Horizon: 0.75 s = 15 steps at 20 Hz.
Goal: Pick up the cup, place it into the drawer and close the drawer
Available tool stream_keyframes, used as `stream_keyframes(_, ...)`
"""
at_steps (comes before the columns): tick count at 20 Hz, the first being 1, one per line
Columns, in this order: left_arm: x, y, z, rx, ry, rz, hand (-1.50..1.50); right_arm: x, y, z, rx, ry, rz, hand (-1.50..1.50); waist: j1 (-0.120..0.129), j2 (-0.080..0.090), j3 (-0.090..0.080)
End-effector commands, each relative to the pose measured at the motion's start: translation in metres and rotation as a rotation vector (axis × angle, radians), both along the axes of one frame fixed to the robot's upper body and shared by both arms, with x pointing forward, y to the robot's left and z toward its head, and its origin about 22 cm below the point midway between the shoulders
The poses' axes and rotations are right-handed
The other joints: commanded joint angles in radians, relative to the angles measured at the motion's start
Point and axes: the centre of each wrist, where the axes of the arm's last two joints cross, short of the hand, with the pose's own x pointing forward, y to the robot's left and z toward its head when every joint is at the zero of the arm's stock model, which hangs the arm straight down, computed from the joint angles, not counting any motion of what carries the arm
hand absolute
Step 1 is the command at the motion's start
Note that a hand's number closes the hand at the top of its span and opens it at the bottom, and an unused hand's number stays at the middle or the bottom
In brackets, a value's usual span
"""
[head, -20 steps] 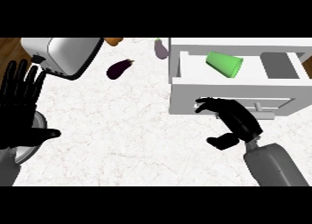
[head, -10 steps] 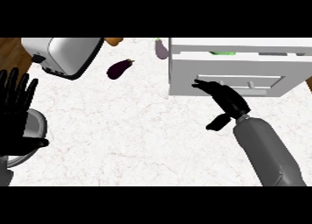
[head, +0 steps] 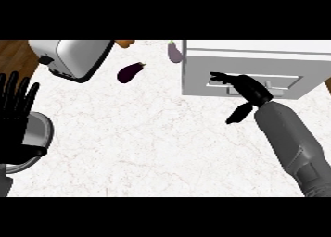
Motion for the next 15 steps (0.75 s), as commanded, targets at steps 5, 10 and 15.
stream_keyframes(5,0.014,-0.02,-0.005,0.006,-0.003,-0.033,-1.5,0.03,-0.026,0.049,-0.024,0.042,-0.086,-1.5,0.026,0.038,0.008)
stream_keyframes(10,0.004,-0.022,-0.008,0.014,0.004,-0.042,-1.5,0.021,-0.043,0.036,-0.008,0.038,-0.123,-1.5,0.052,0.041,0.01)
stream_keyframes(15,0.008,0.0,-0.009,0.028,-0.007,-0.021,-1.5,0.022,-0.049,0.04,-0.019,0.041,-0.113,-1.5,0.049,0.044,0.008)
